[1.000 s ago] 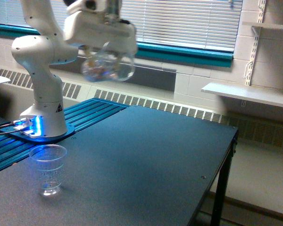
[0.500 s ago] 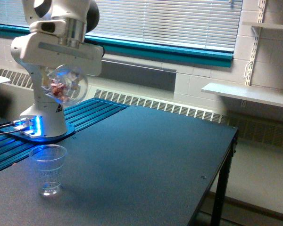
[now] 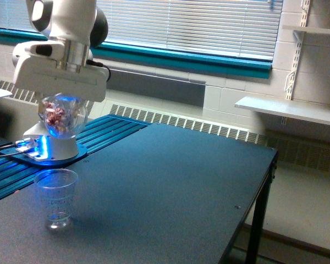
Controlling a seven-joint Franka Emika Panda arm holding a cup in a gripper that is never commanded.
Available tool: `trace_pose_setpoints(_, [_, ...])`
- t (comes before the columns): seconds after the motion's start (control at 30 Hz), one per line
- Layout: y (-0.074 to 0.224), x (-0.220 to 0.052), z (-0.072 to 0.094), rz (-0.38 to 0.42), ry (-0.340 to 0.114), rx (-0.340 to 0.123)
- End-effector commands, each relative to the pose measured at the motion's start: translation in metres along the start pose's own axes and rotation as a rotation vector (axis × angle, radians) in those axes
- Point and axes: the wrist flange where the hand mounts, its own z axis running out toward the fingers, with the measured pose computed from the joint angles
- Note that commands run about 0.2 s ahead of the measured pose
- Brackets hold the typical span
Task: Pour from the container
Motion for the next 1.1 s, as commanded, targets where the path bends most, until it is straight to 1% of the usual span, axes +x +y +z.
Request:
trace_pose_setpoints(0.03, [0.003,-0.017,0.013,-0.019,-0.013,-0.034])
trace_pose_setpoints(0.3, [0.013,-0.036,0.034,-0.027,-0.067,-0.070])
trace_pose_setpoints(0.4, [0.017,-0.039,0.040,-0.022,-0.086,-0.080])
trace_pose_setpoints(0.57, [0.021,-0.036,0.045,-0.012,-0.092,-0.098])
trace_pose_setpoints(0.67, [0.020,-0.036,0.047,-0.011,-0.095,-0.101])
trace_pose_setpoints(0.77, [0.019,-0.035,0.049,-0.010,-0.106,-0.103])
trace_pose_setpoints(0.87, [0.020,-0.034,0.051,-0.008,-0.120,-0.116])
trace_pose_setpoints(1.1, [0.023,-0.021,0.052,0.031,-0.144,-0.125])
